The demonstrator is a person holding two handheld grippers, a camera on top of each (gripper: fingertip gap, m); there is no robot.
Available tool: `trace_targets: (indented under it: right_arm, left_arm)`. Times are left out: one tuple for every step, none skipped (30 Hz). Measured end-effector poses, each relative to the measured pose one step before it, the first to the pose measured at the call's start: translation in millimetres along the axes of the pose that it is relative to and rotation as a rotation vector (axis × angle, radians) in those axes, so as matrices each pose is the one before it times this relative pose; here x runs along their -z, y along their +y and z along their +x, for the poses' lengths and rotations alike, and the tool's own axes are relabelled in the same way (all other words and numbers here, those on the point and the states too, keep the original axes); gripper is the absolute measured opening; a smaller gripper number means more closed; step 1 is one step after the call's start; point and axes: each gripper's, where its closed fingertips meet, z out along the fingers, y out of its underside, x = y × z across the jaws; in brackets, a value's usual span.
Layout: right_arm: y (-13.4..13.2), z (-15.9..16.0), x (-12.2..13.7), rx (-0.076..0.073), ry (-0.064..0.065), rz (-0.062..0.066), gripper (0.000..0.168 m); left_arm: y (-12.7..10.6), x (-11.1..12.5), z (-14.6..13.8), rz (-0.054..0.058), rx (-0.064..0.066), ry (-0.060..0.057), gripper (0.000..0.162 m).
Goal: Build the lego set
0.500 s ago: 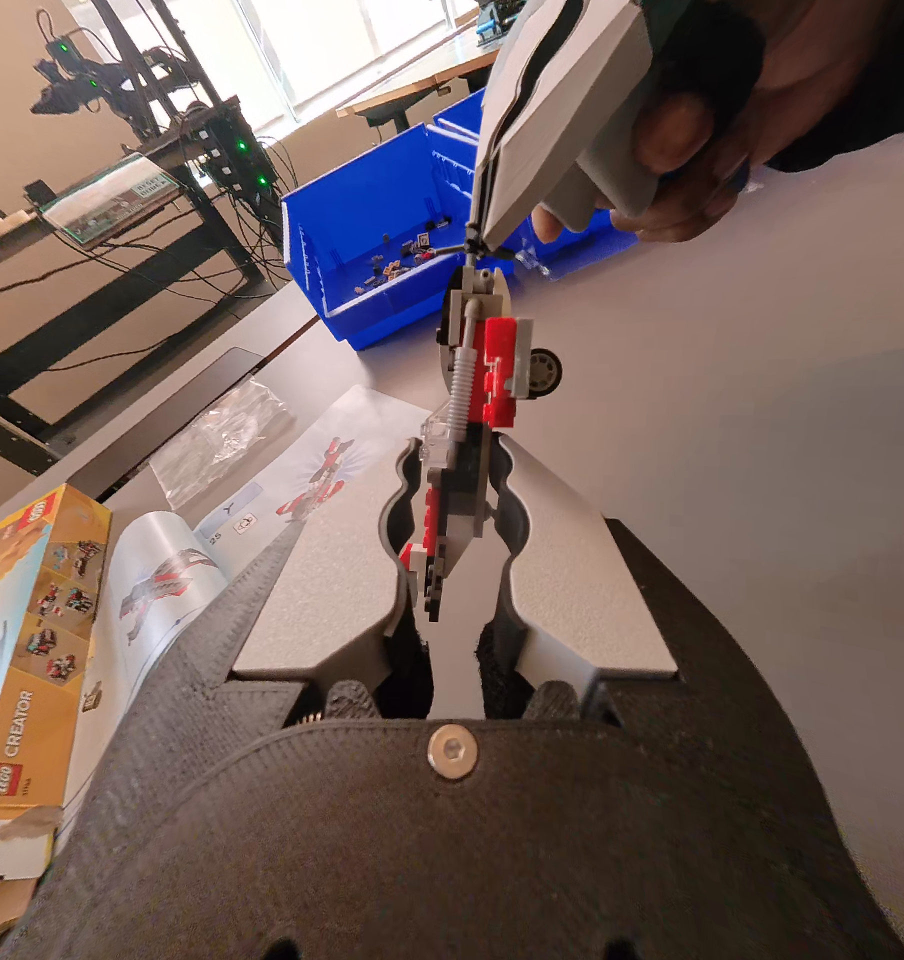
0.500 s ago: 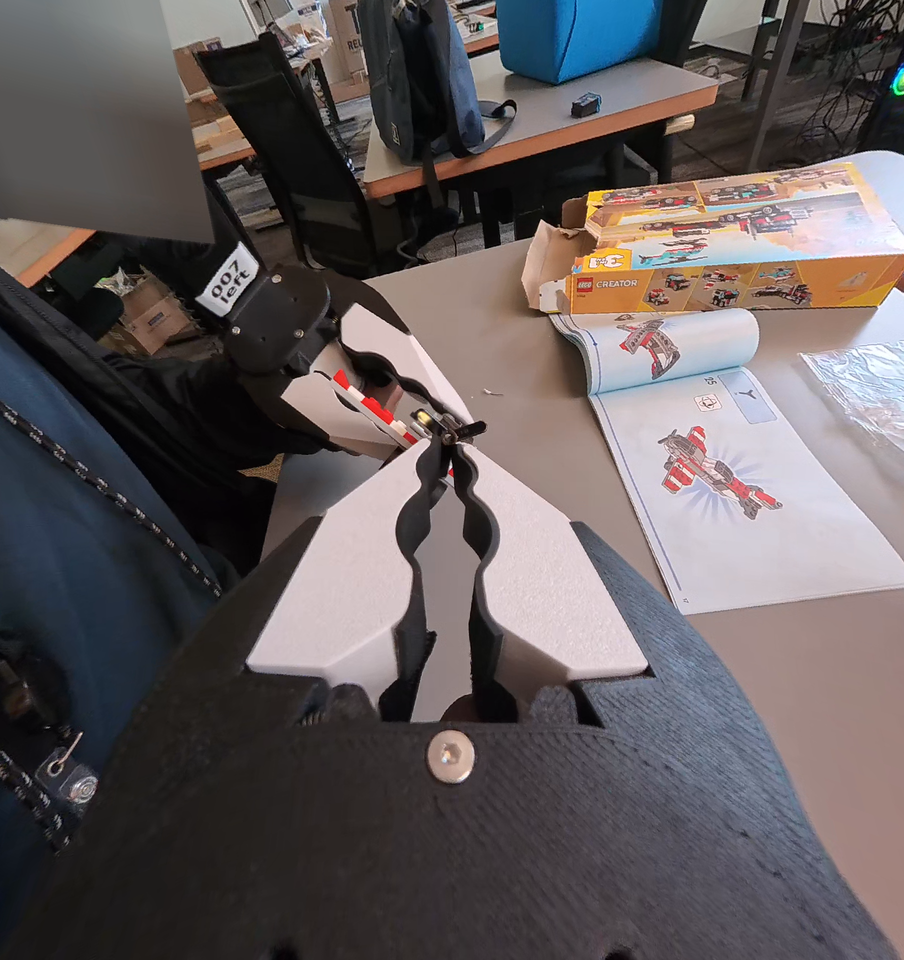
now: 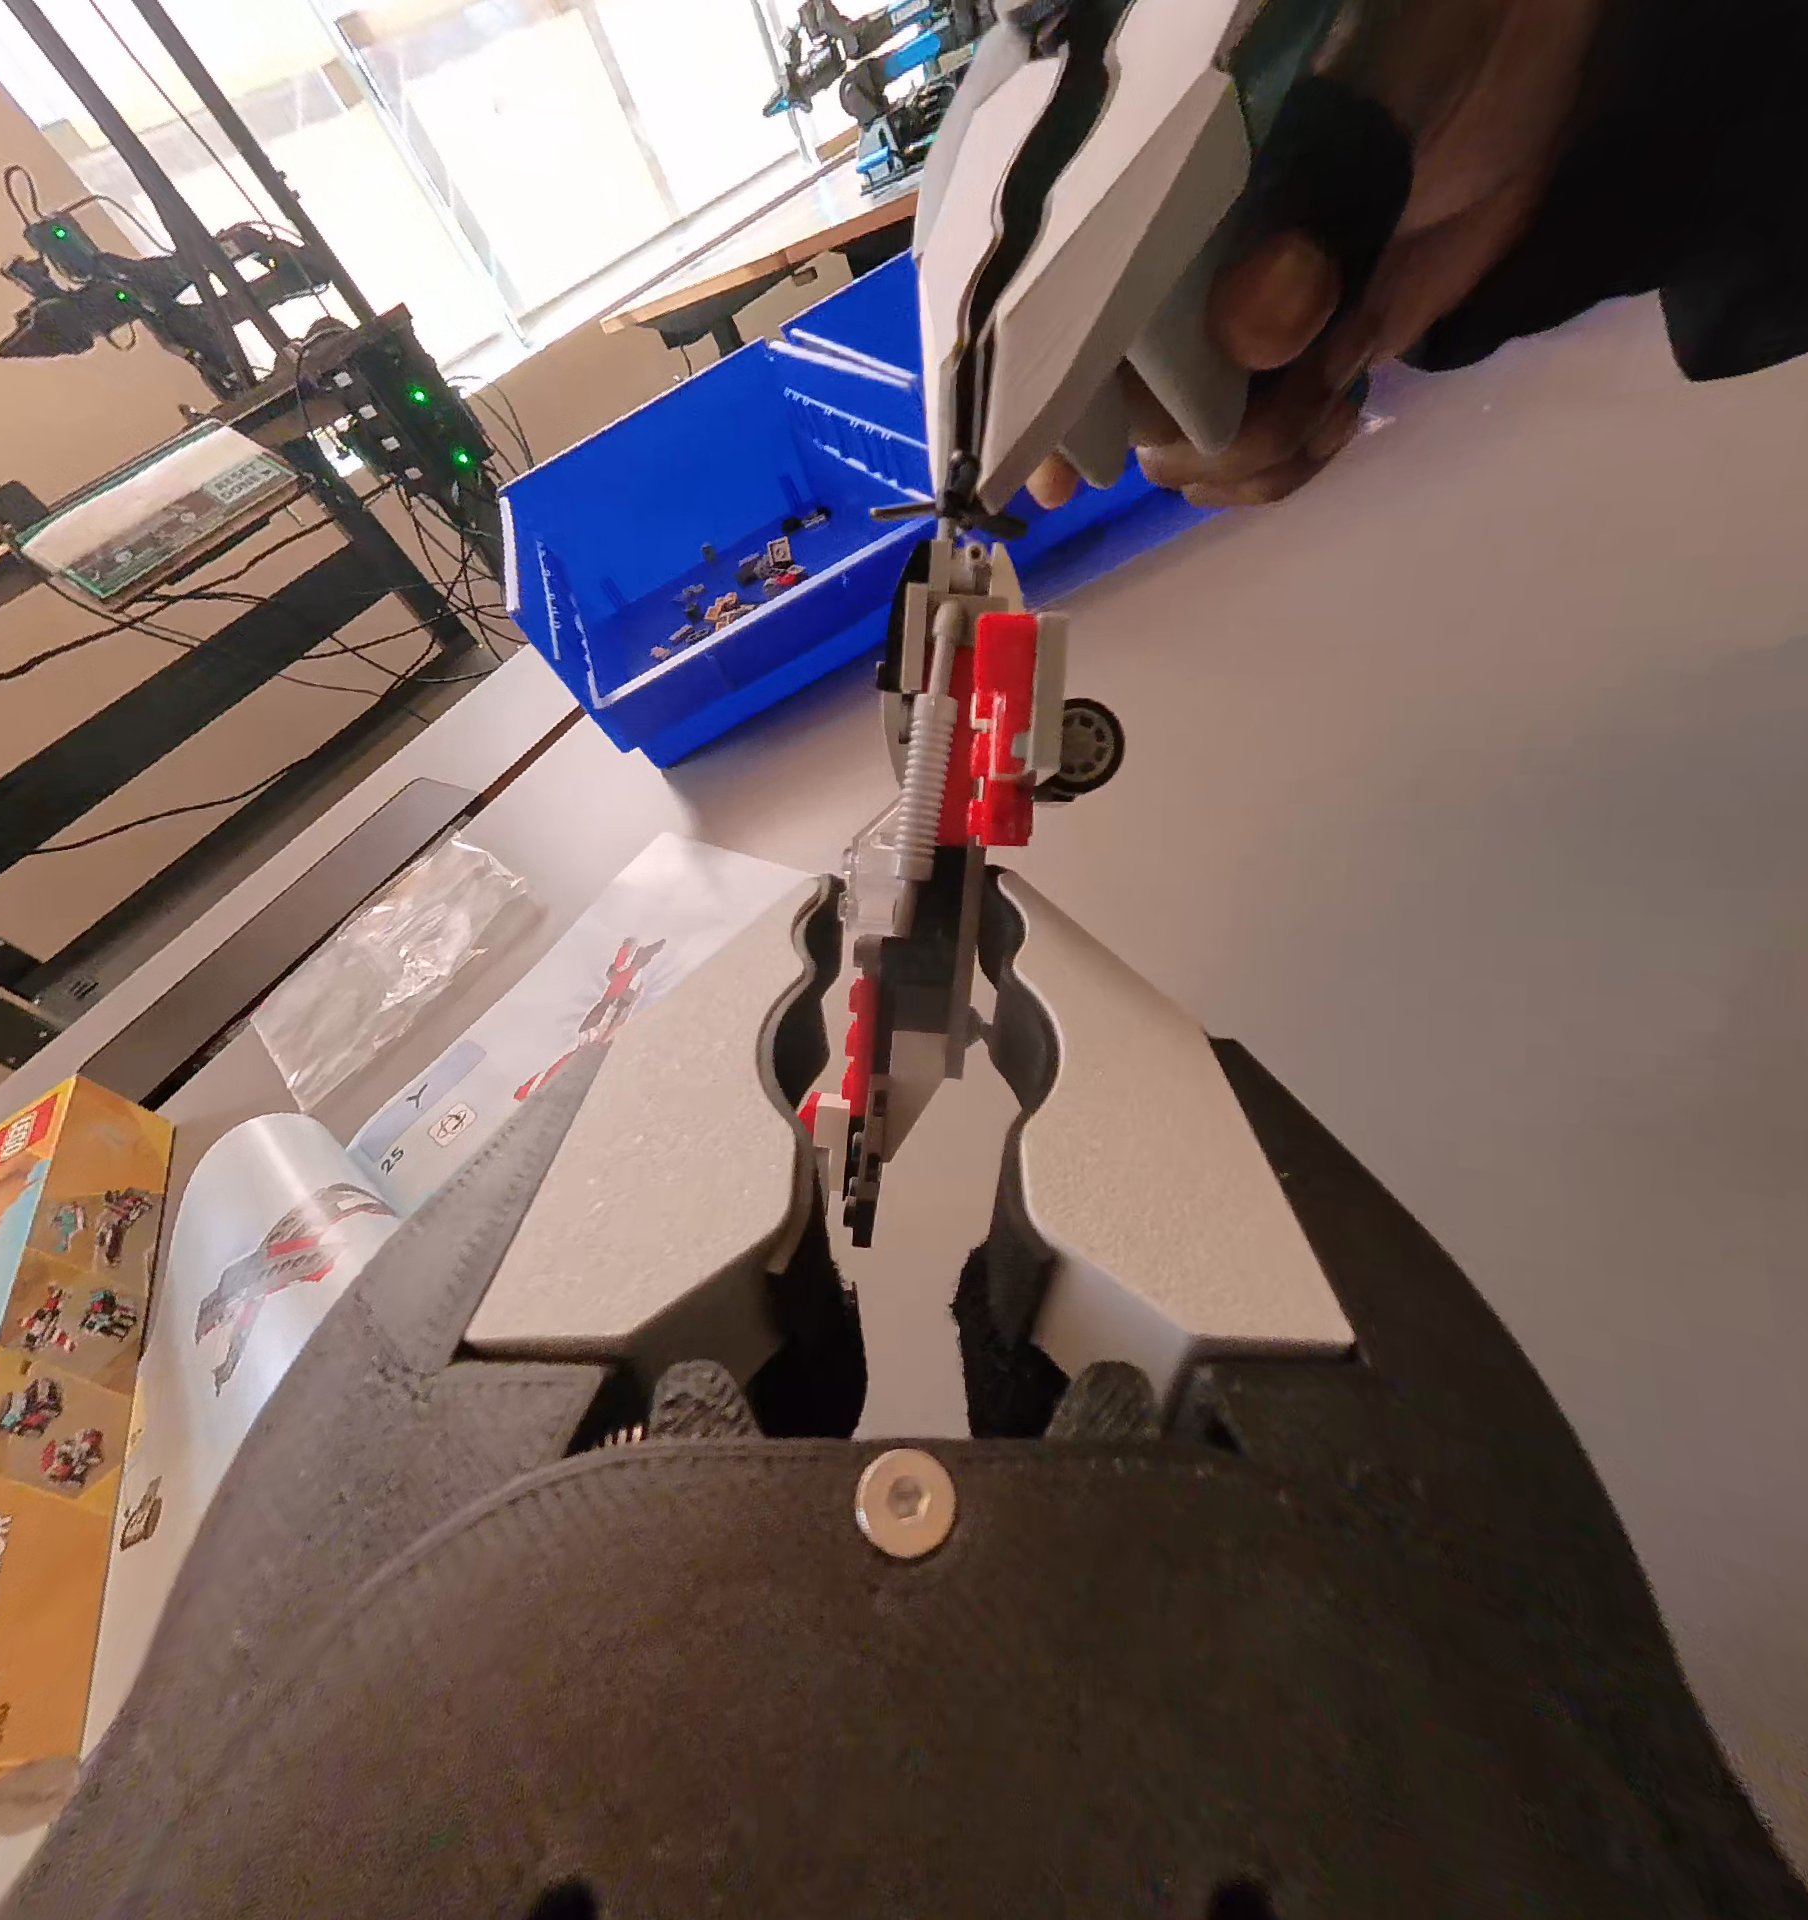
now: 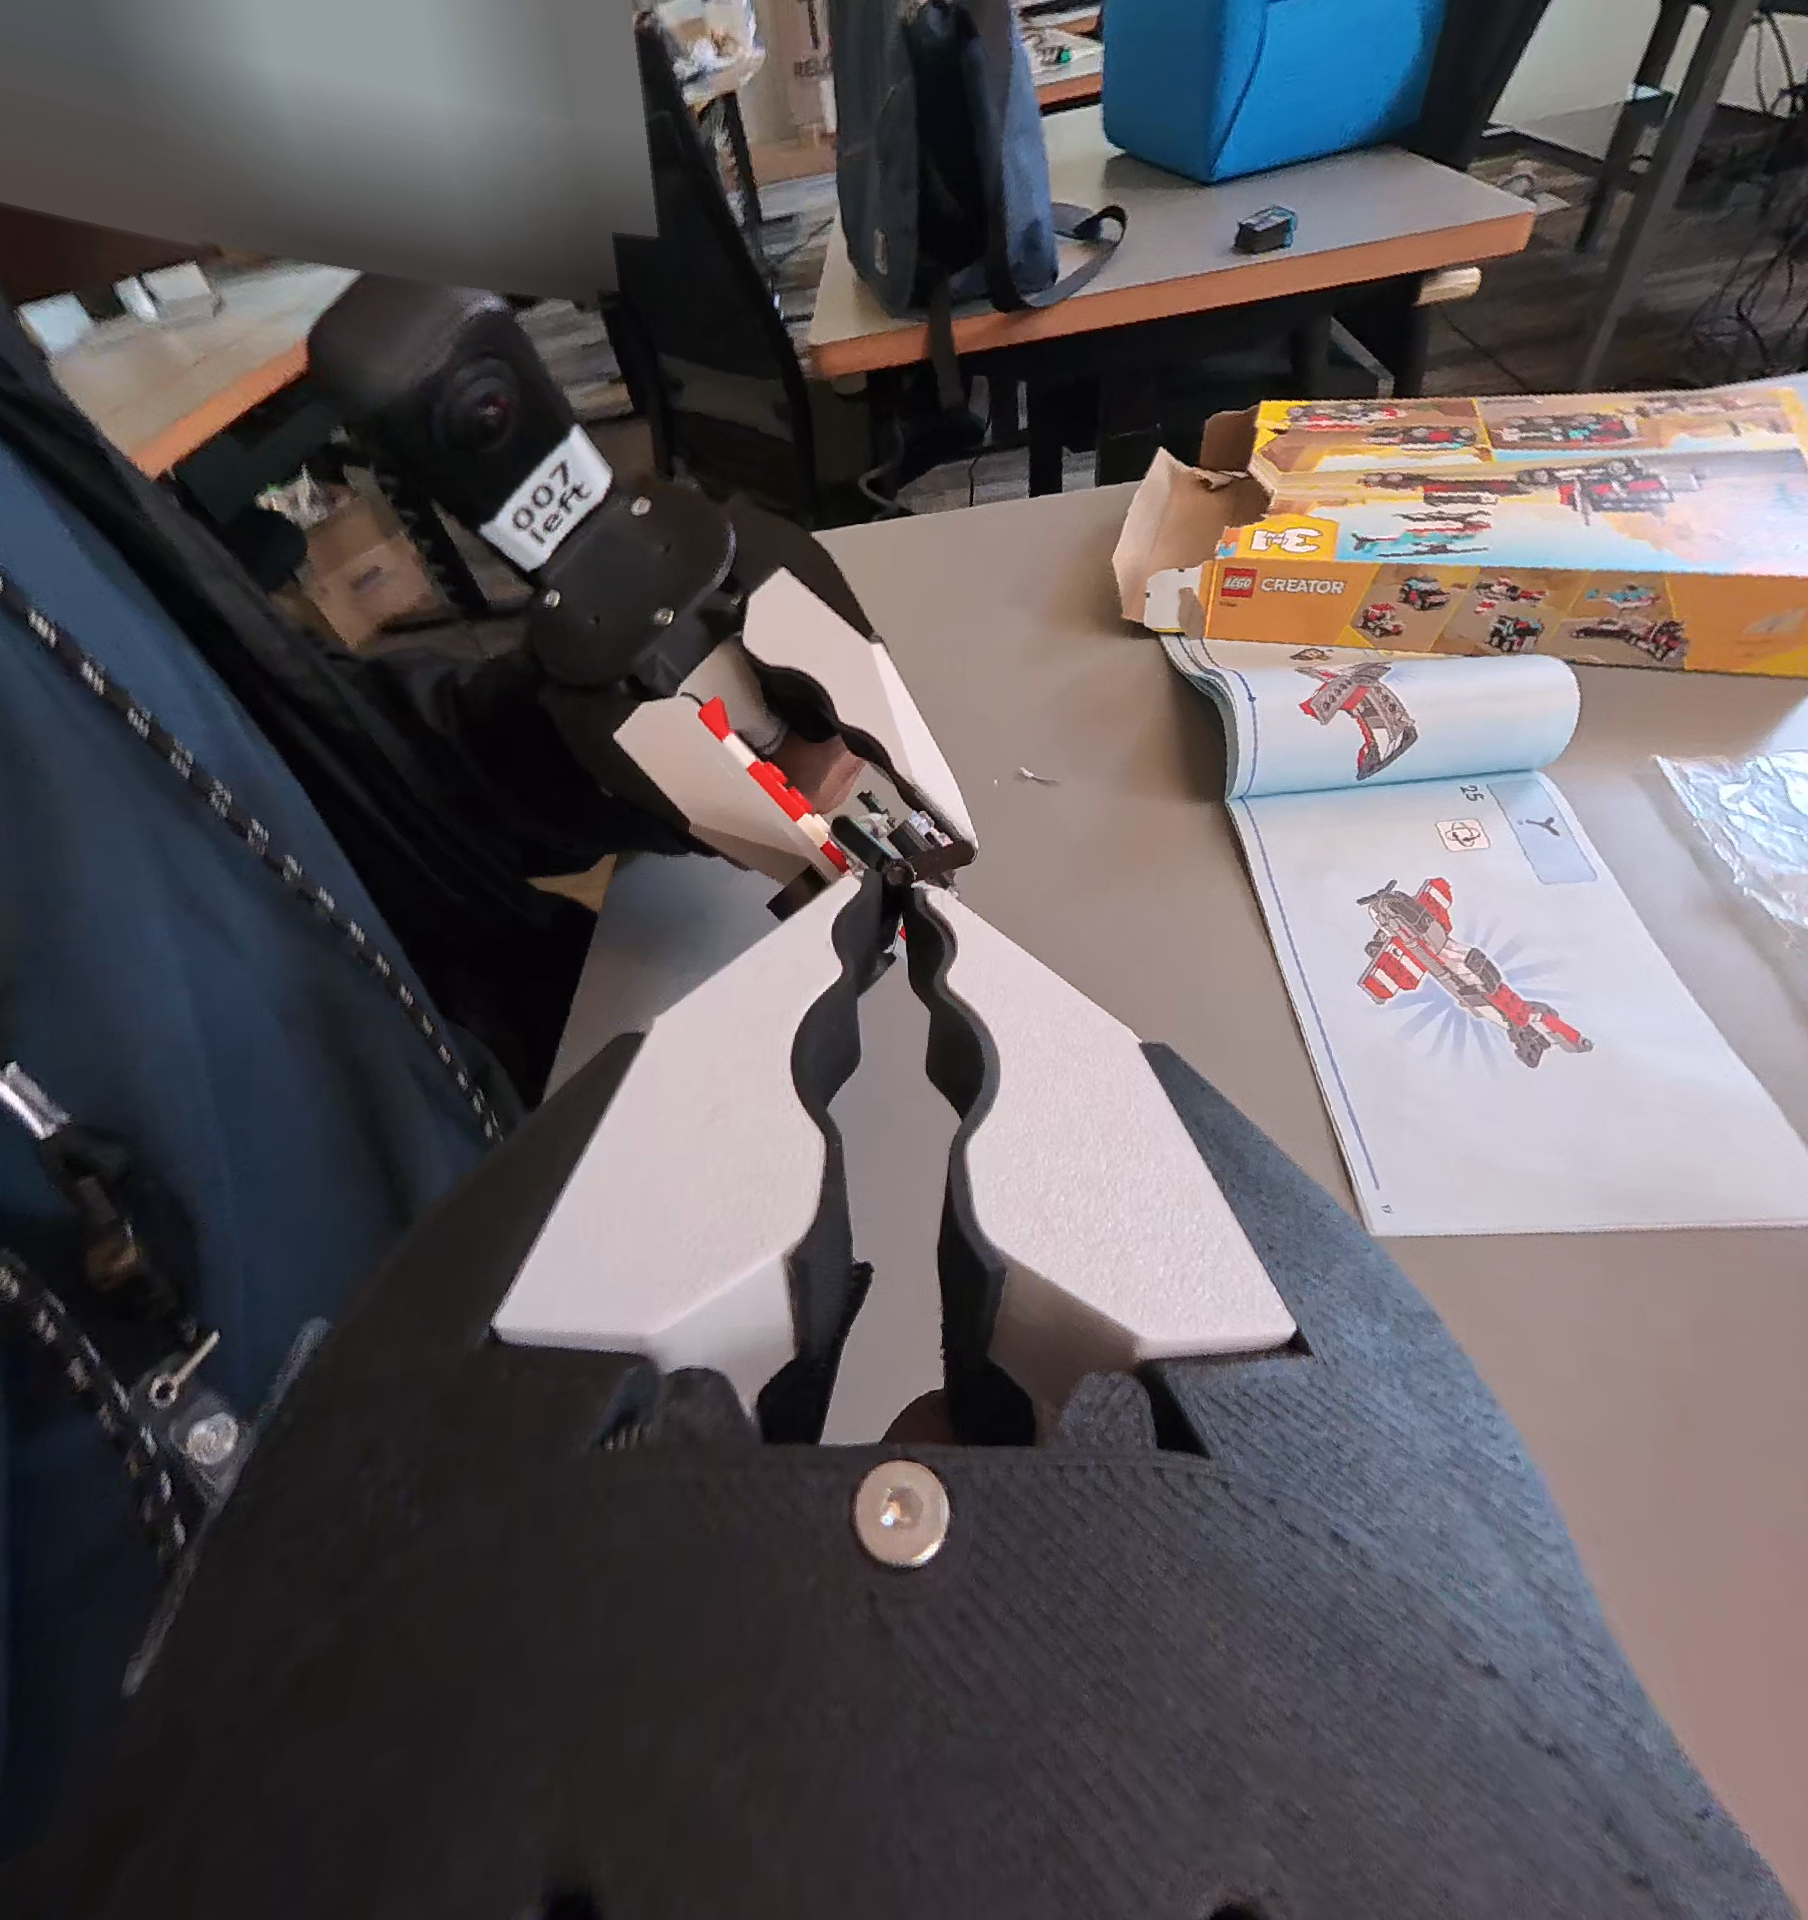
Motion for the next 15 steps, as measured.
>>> trace_targets:
  right_arm:
    - [-0.30,-2.76,0.74,0.0186,-0.0016,-0.0050,0.005]
    - [-0.35,-2.57,1.02,0.0174,-0.0039,-0.0021,0.005]
    - [-0.69,-2.70,1.04,0.0130,-0.0081,0.0006,0.005]
    - [-0.86,-3.42,1.16,0.0146,-0.0114,0.0044,0.005]
    - [-1.06,-3.06,1.03,0.0142,-0.0099,0.0034,0.005]
    - [-0.53,-2.69,0.35,0.0075,-0.0055,-0.0035,0.005]
    - [0.78,-1.94,0.37,0.0094,-0.0012,-0.0095,0.005]
    - [0.99,-0.78,-0.34,0.0116,0.0023,-0.0130,0.005]
    - [1.36,-0.81,-0.27,0.0094,0.0031,-0.0146,0.005]
    - [0.62,-0.55,0.01,0.0057,0.0021,-0.0106,0.005]
    - [-0.25,-0.43,0.01,-0.0037,-0.0019,-0.0045,0.005]
    - [-0.25,0.02,-0.13,-0.0121,-0.0024,0.0012,0.005]
    - [-0.53,-0.20,-0.30,-0.0120,-0.0002,0.0062,0.005]
    - [-0.77,0.14,0.32,-0.0121,0.0022,0.0093,0.005]
    - [-0.55,-0.13,0.26,-0.0144,-0.0002,0.0097,0.005]
  left_arm:
    - [-0.81,0.04,1.31,0.0046,-0.0042,0.0065,0.025]
    - [-1.15,0.24,1.27,0.0070,-0.0045,0.0063,0.025]
    - [-1.52,0.42,1.38,0.0085,-0.0061,0.0059,0.025]
    - [-1.81,0.54,1.43,0.0102,-0.0071,0.0066,0.025]
    - [-1.86,0.50,1.32,0.0098,-0.0065,0.0062,0.025]
    - [-1.00,0.28,0.99,0.0053,-0.0052,0.0041,0.025]
    - [-0.18,0.01,0.84,0.0002,-0.0061,0.0025,0.025]
    - [0.50,-0.28,0.64,-0.0035,-0.0075,0.0012,0.025]
    - [0.75,-0.29,0.67,-0.0054,-0.0082,0.0005,0.025]
    - [0.55,-0.31,0.52,-0.0047,-0.0078,-0.0006,0.025]
    - [0.22,-0.07,0.18,-0.0028,-0.0079,-0.0018,0.025]
    - [-0.08,0.02,-0.08,-0.0015,-0.0084,-0.0040,0.025]
    - [-0.25,0.26,-0.37,-0.0006,-0.0069,-0.0052,0.025]
    - [-0.23,0.34,-0.75,0.0004,-0.0044,-0.0055,0.025]
    - [-0.27,0.24,-0.56,0.0007,-0.0035,-0.0041,0.025]
